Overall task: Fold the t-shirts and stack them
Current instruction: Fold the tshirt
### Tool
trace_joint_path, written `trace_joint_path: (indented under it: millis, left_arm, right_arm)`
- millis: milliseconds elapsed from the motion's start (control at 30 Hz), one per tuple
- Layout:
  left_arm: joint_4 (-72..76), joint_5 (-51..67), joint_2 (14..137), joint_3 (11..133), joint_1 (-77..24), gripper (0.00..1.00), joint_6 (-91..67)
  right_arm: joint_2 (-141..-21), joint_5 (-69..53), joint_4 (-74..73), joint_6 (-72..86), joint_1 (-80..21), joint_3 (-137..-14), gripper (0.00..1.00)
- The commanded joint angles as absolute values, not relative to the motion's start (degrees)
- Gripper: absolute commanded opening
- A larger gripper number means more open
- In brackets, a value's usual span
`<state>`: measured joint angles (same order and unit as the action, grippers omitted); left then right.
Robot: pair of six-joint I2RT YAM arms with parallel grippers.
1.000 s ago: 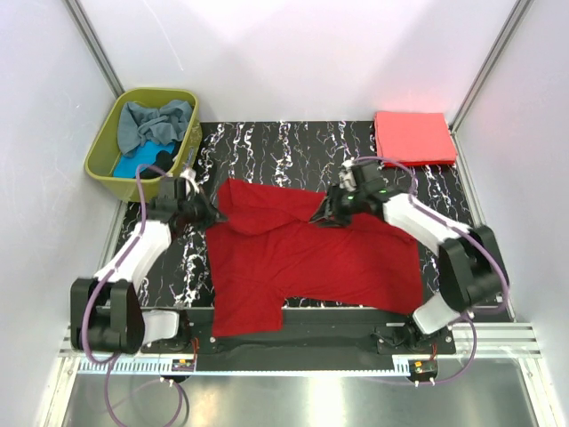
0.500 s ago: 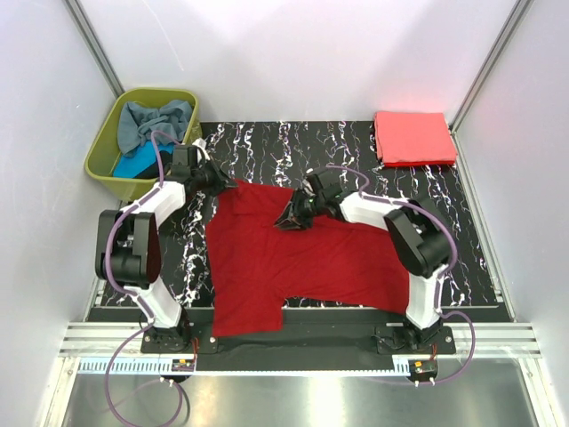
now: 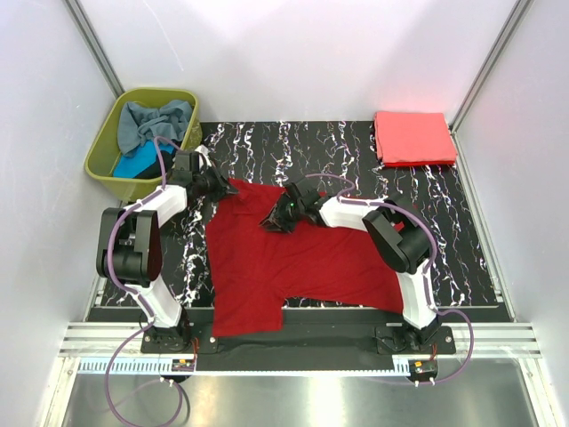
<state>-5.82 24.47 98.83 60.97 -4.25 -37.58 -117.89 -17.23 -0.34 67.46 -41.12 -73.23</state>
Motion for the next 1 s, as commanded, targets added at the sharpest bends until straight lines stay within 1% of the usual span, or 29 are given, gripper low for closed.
trace_joint_path:
  millis: [0,133,400,733,800,833,900,933,967]
  left_arm:
    - [-2.73,26.28,96.42,59.68,-4.39,0.0,-37.44]
    - [-2.55,26.81,95.89,59.5,-4.39,0.0,-37.36]
    - [-2.37,27.42,95.1,58.71,-4.39,0.0,-37.53]
    - [-2.37,27.86,93.96,56.95,-4.39,0.0,-37.18]
    - [-2.29,27.77,93.6,56.43,-4.48,0.0,-37.0]
    - [-2.2,27.86,93.43,56.16,-4.4,0.0,-36.91]
    - [-2.29,27.69,92.99,55.73,-4.39,0.0,-36.65]
    - [-2.29,27.6,92.9,55.64,-4.39,0.0,-36.3]
    - [-2.37,27.6,92.64,55.37,-4.39,0.0,-36.21]
  right_arm:
    - [-119.09,-11.26,-2.63,72.76,-41.75,-75.32,0.34]
    - [-119.44,-9.67,-2.9,74.71,-41.75,-74.53,0.34]
    - [-121.99,-8.53,-3.78,76.02,-42.19,-78.04,0.33]
    - [-123.31,-7.47,-4.48,79.1,-42.19,-79.28,0.33]
    - [-123.4,-7.73,-4.66,79.19,-42.1,-79.45,0.27]
    - [-123.4,-7.91,-4.83,79.1,-42.19,-79.54,0.22]
    - [-123.22,-7.82,-5.1,78.49,-42.19,-79.45,0.18]
    - [-123.14,-7.91,-5.18,78.49,-42.19,-79.45,0.13]
    - [-123.13,-8.61,-5.19,78.4,-42.1,-79.54,0.04]
